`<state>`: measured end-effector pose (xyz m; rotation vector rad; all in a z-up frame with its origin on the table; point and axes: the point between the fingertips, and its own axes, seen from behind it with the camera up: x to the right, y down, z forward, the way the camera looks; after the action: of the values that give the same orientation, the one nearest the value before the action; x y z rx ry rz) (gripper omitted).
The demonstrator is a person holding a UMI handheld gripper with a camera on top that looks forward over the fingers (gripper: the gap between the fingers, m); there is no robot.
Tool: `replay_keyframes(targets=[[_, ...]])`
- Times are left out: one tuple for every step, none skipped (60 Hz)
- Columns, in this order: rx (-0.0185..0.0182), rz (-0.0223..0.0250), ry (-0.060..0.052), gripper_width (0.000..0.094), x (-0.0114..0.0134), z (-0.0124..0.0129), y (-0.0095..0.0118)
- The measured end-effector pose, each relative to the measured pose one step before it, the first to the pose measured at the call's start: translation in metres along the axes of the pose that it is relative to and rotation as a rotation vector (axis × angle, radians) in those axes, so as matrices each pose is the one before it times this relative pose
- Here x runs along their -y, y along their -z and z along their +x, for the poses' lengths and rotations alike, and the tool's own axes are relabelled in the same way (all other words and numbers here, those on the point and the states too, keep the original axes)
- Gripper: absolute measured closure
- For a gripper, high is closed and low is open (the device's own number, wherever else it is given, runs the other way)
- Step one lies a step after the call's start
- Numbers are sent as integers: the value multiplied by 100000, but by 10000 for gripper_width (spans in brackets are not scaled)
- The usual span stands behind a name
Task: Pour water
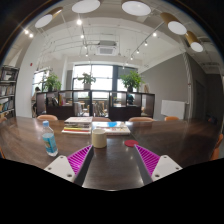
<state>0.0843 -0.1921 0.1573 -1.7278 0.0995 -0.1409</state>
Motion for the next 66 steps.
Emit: replay_keyframes(targets=[[402,42,106,107,-31,-190,15],[549,77,132,112,-39,-254,17],[727,-15,62,112,-85,-365,11],[719,-50,2,105,-142,-420,26],[618,-53,-28,109,-145,-466,-28],[603,-245,-118,112,-257,-583,-10],[670,-488,-69,105,-276,-564,-160],[1001,-592,132,109,-354,-789,-217],[1169,-578,175,110,-346,-899,-248],[1073,-379,169,110,-415,-1227,-486],[922,-171,235,111,-251,-956,-401],[713,-105,241,114,-190,-955,-369],[697,-201,239,108,-264,-935,-386],[878,-381,303,111,-284,-916,-404],[1049,-401,419,116,-259,-1000,-356],[1124,-295,446,108,-182,-1064,-391],[1168,-143,414,109,-118,-1018,-391],[1165,57,422,109,-58,-890,-442],[1046,272,395,106,-34,-950,-368],[1029,389,299,104,45,-923,-345],[1151,362,358,95,48,-919,-390],[1324,253,392,95,12,-959,-415],[1382,216,447,97,49,-971,-378],[1244,276,344,96,70,-907,-420],[1034,372,323,101,81,-788,-531],[881,479,298,104,147,-767,-475],[807,456,276,104,162,-720,-385],[714,332,227,107,90,-626,-489],[705,280,196,106,109,-589,-459],[687,362,115,107,151,-551,-474],[643,411,-18,102,138,-488,-567],[576,247,-242,102,104,-508,-532],[515,34,-407,107,37,-427,-542],[541,-50,-599,105,60,-431,-522],[582,46,-626,106,48,-406,-539],[544,240,-677,104,130,-367,-548],[488,395,-687,101,133,-332,-473],[389,419,-703,102,118,-271,-499],[326,360,-710,106,127,-253,-512],[240,269,-645,104,75,-230,-487],[169,161,-585,103,42,-214,-478],[-25,22,-487,104,252,-372,-358],[14,28,-400,102,23,-198,-464],[115,-46,-283,101,-18,-159,-450],[238,160,-142,101,-207,-24,-543],[193,203,14,103,-6,-193,-447],[253,59,97,103,-71,-187,-407],[307,-229,174,105,-56,-226,-410],[247,-414,334,103,-143,-154,-395],[101,-430,372,105,-156,-89,-408],[-206,-599,333,106,56,-274,-280],[-108,-334,415,105,-337,129,-441],[-62,-198,598,106,-67,-90,-275],[114,142,665,119,23,-127,-271],[52,271,589,123,-5,-62,-297],[-69,224,377,133,-9,-29,-270],[-272,8,-14,145,173,-233,-122],[-392,180,-292,149,-160,101,-339],[-547,36,-244,155,-22,65,-133],[-491,164,-219,172,-2,101,-161],[-505,417,-219,183,36,109,-107],[-468,551,-316,200,85,83,-88],[-383,630,-378,212,54,104,-104],[-288,383,-518,227,454,293,-274],[-309,599,-681,245,-2,97,-35],[-393,575,-855,270,-261,-66,39]])
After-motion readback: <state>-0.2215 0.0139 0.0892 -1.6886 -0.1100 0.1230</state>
